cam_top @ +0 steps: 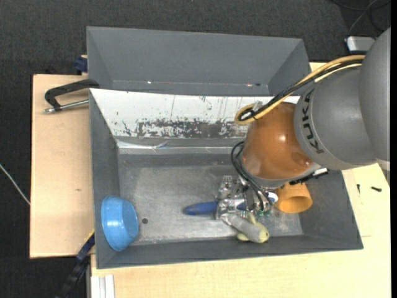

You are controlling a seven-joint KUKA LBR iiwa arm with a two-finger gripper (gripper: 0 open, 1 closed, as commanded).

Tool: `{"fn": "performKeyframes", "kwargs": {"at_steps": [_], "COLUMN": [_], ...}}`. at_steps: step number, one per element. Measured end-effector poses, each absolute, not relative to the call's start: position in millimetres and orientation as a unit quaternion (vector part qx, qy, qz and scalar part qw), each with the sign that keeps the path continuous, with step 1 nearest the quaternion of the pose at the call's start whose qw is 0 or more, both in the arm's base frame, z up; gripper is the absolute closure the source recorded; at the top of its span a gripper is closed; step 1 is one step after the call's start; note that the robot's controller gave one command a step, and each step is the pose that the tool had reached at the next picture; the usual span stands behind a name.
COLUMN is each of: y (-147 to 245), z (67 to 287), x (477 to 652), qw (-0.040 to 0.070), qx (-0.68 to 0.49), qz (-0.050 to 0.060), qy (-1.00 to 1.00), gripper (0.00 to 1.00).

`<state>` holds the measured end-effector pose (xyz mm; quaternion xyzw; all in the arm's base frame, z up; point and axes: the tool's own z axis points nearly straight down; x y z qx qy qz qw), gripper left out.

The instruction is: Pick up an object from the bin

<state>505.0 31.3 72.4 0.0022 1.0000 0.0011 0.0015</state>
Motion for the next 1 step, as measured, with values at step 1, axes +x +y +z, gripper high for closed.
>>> {"fn": "performKeyframes", "kwargs": {"at_steps": [1], "y": [62.1], "z": [215.4], "x": [526.1], "qw": [0.006], "qx": [-0.153], "qz": [0.001], "qy": [0.988], "gripper": [1.00]}}
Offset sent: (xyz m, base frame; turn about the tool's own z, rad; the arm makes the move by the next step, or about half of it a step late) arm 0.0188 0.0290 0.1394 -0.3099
